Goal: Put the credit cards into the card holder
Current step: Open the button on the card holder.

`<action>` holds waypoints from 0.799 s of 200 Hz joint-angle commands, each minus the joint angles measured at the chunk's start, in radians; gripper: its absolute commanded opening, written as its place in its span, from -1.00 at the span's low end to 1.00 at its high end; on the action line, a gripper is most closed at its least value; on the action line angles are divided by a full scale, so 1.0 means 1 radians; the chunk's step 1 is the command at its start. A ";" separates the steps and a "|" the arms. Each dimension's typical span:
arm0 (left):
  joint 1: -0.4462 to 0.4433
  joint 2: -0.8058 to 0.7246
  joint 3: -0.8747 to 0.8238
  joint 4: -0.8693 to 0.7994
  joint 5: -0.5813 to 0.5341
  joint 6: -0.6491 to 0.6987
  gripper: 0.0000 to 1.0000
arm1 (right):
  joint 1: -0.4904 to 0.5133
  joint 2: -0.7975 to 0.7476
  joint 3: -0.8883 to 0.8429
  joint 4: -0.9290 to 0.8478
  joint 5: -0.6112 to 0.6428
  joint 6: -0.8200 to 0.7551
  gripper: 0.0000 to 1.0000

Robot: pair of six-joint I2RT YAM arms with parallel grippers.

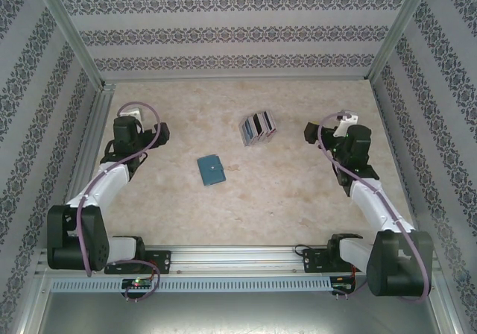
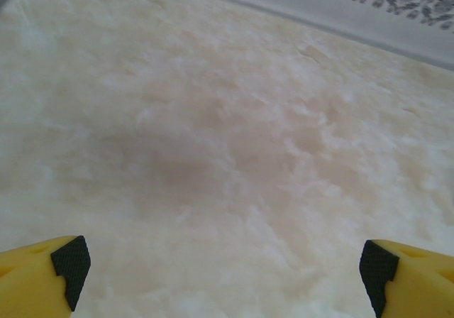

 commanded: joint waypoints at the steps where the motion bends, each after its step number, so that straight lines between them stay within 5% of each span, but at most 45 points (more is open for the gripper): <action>1: -0.010 -0.049 -0.002 -0.176 0.127 -0.206 0.99 | 0.043 0.026 0.041 -0.235 -0.179 0.101 0.96; 34: -0.035 -0.052 -0.060 -0.216 0.272 -0.390 0.99 | 0.269 0.028 0.082 -0.402 -0.059 0.083 0.96; 84: -0.122 -0.012 -0.037 -0.389 0.269 -0.418 0.99 | 0.680 0.248 0.306 -0.552 0.218 0.040 0.95; 160: -0.158 0.094 0.024 -0.465 0.235 -0.472 0.99 | 0.904 0.751 0.822 -0.799 0.248 -0.006 0.53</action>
